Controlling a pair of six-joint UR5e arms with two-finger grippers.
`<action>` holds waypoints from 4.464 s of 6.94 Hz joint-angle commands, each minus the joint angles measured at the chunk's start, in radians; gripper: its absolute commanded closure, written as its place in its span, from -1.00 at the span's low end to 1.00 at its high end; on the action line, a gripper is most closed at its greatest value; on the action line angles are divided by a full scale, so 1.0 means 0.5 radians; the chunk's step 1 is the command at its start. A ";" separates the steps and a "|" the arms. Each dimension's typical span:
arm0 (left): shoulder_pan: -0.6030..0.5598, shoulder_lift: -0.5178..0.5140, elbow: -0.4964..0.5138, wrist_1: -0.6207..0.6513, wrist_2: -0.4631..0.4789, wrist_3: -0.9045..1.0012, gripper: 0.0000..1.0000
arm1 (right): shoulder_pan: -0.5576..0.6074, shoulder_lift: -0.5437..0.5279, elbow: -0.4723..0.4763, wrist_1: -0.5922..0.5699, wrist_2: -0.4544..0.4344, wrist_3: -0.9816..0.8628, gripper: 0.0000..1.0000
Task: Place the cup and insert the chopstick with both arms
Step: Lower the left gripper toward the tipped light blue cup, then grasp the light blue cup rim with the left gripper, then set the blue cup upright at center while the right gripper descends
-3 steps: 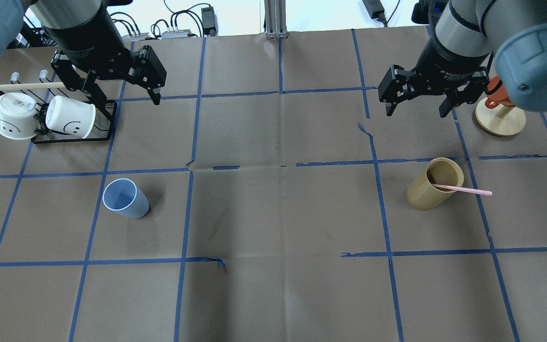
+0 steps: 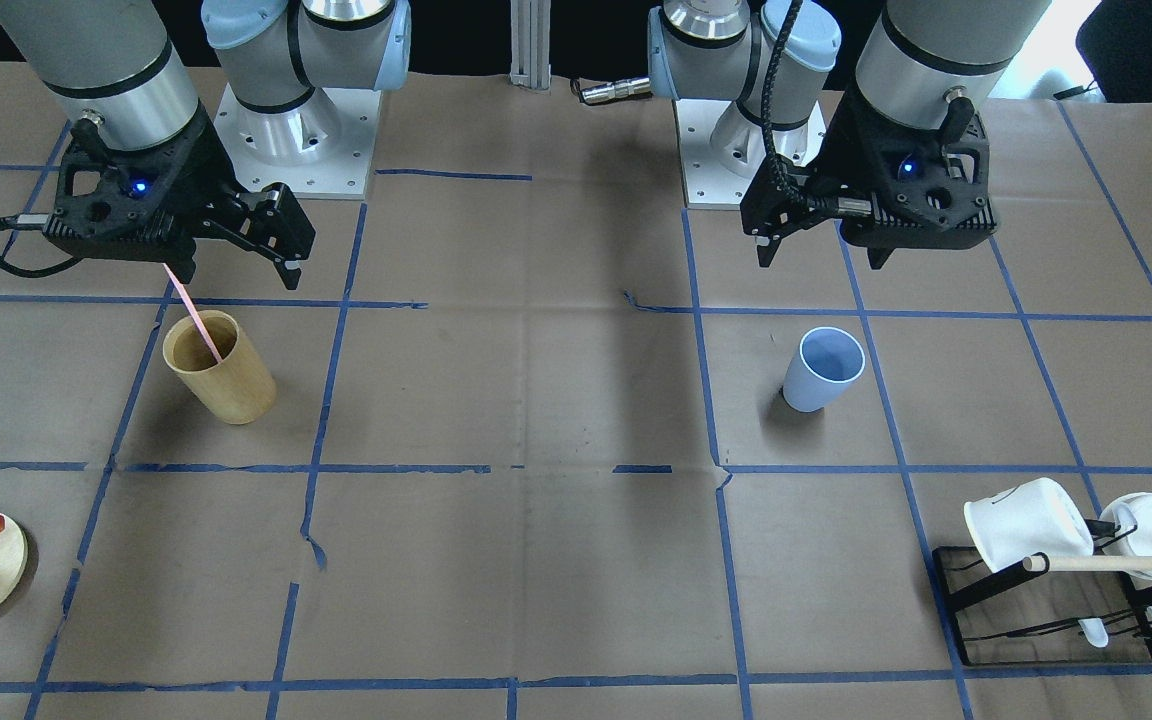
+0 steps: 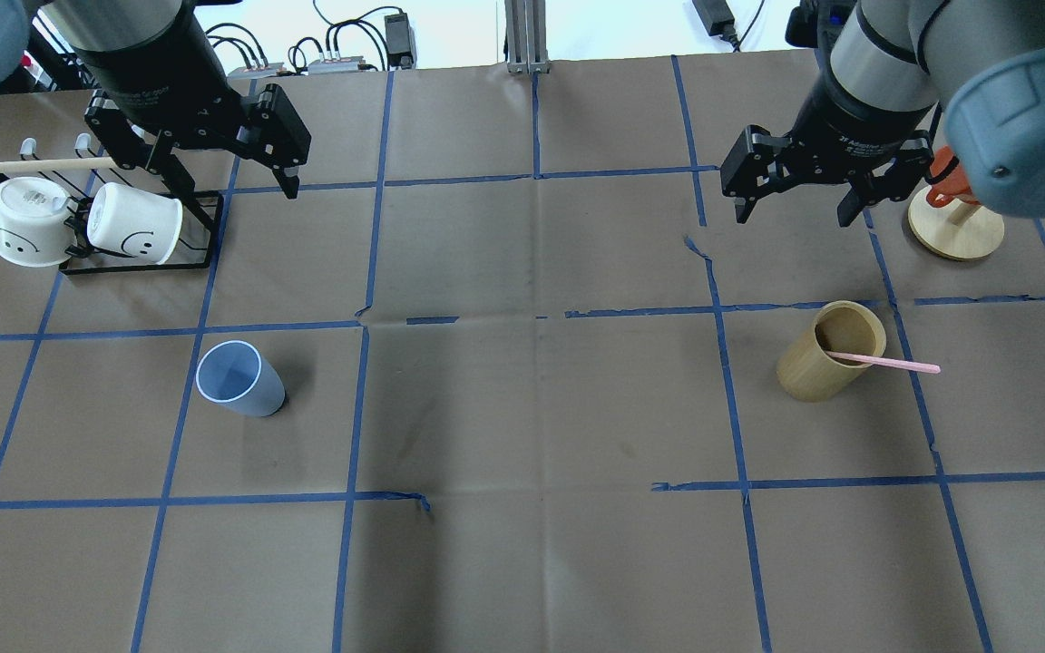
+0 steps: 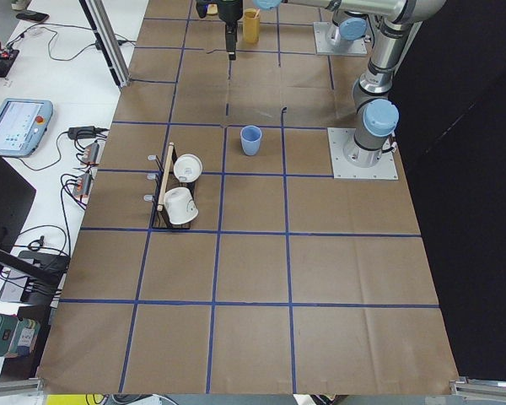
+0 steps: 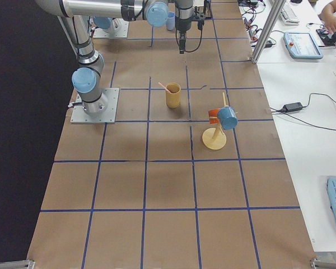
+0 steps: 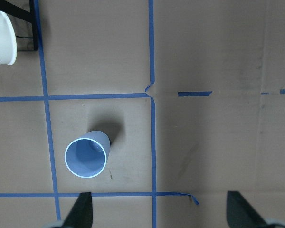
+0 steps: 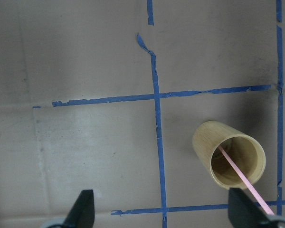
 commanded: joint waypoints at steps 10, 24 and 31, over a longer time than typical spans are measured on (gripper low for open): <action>0.543 -0.071 -0.842 0.676 0.089 0.368 -0.97 | 0.002 0.091 -0.001 -0.110 -0.013 -0.018 -1.00; 0.459 -0.086 -1.031 1.006 0.050 0.110 1.00 | 0.002 0.100 -0.001 -0.193 -0.022 -0.052 -1.00; -0.539 -0.626 -0.337 0.898 -0.131 -1.141 1.00 | -0.129 0.009 0.280 -0.196 -0.153 -1.111 -0.99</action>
